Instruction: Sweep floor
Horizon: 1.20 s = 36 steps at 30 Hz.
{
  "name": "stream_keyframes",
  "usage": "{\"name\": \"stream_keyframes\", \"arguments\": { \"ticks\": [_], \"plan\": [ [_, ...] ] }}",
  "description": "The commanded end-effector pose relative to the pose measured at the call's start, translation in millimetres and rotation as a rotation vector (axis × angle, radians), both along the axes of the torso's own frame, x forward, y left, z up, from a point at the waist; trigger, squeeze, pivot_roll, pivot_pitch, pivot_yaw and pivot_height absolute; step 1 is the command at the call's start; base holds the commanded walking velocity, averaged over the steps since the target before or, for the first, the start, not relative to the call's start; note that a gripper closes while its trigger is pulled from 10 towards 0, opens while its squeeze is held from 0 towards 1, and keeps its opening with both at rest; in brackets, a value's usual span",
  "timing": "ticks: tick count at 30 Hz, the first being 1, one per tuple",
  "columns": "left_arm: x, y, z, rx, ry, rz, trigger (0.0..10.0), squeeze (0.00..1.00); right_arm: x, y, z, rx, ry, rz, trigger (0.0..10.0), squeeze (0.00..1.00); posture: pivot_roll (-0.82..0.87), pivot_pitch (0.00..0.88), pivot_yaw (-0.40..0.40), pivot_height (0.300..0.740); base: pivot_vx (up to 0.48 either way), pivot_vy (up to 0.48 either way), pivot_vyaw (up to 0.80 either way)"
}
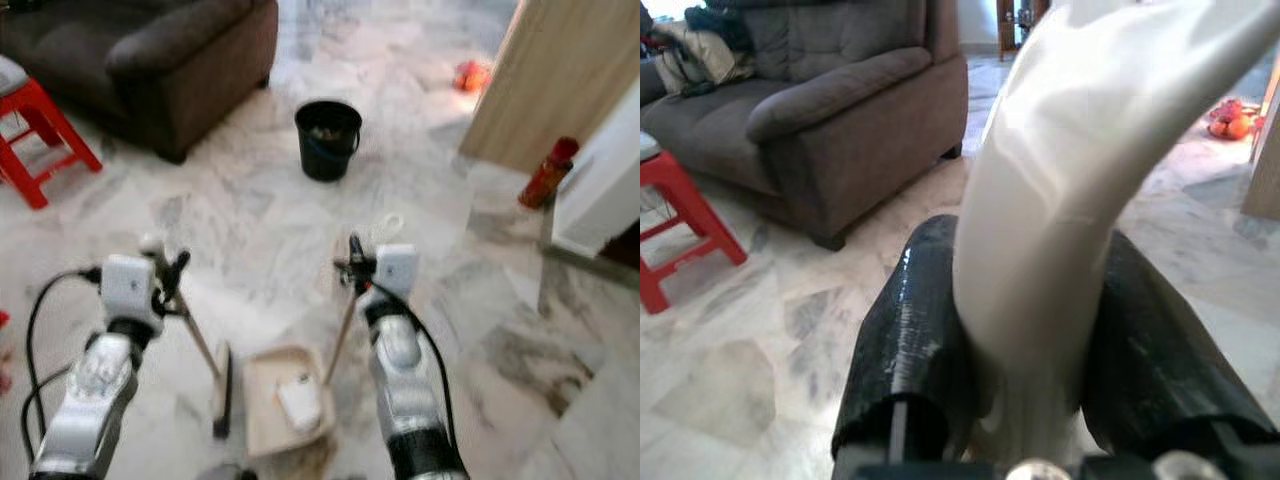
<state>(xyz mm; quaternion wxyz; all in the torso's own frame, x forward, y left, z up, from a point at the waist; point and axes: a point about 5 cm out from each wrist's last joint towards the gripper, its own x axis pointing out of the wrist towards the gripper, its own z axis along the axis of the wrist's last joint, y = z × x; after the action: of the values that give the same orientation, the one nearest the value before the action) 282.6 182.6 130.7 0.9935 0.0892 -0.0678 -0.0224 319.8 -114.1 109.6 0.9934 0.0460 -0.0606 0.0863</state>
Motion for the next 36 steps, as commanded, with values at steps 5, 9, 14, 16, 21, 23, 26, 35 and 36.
{"name": "stream_keyframes", "arguments": {
  "ticks": [5,9,14,16,21,23,26,35,36],
  "plan": [
    [-0.3,-1.2,5.8,0.004,-0.027,-0.002,10.0,0.0,-0.4,-0.6,5.7,0.035,-0.025,-0.004,10.0,0.0,0.14,0.191,-0.001,0.74,0.324,0.0,0.0],
    [-0.9,-1.1,5.4,0.003,-0.024,-0.004,10.0,0.0,-0.5,-0.1,5.6,0.034,-0.024,0.0,10.0,0.0,0.14,0.194,-0.001,0.74,0.323,0.0,0.0],
    [-1.1,-0.6,5.6,0.004,-0.024,0.0,10.0,0.0,-0.6,0.6,5.5,0.034,-0.023,0.003,10.0,0.0,0.15,0.198,-0.003,0.74,0.324,0.0,0.0],
    [-1.2,-0.7,5.5,0.004,-0.024,0.001,10.0,0.0,-0.7,0.3,5.7,0.035,-0.024,0.004,10.0,0.0,0.15,0.199,-0.004,0.74,0.322,0.0,0.0],
    [-1.5,-0.9,5.4,0.003,-0.022,0.001,10.0,0.0,-0.8,-0.1,5.9,0.036,-0.026,0.004,10.0,0.0,0.15,0.201,-0.005,0.74,0.349,0.0,0.0],
    [-1.6,-0.9,5.3,0.003,-0.022,0.001,10.0,0.0,-0.8,0.0,5.8,0.035,-0.026,0.004,10.0,0.0,0.15,0.201,-0.006,0.74,0.324,0.0,0.0],
    [-1.7,-0.7,5.1,0.003,-0.021,0.002,10.0,0.0,-1.1,0.3,5.7,0.031,-0.025,0.005,10.0,0.0,0.15,0.201,-0.006,0.74,0.326,0.0,0.0],
    [-1.8,-1.0,4.8,0.002,-0.021,0.002,10.0,0.0,-0.9,0.4,5.6,0.036,-0.023,0.011,10.0,0.0,0.15,0.198,-0.008,0.74,0.368,0.0,0.0],
    [-1.8,-1.1,4.8,0.002,-0.021,0.001,10.0,0.0,-0.9,0.3,5.6,0.036,-0.023,0.011,10.0,0.0,0.15,0.198,-0.008,0.74,0.322,0.0,0.0]
  ]
}}
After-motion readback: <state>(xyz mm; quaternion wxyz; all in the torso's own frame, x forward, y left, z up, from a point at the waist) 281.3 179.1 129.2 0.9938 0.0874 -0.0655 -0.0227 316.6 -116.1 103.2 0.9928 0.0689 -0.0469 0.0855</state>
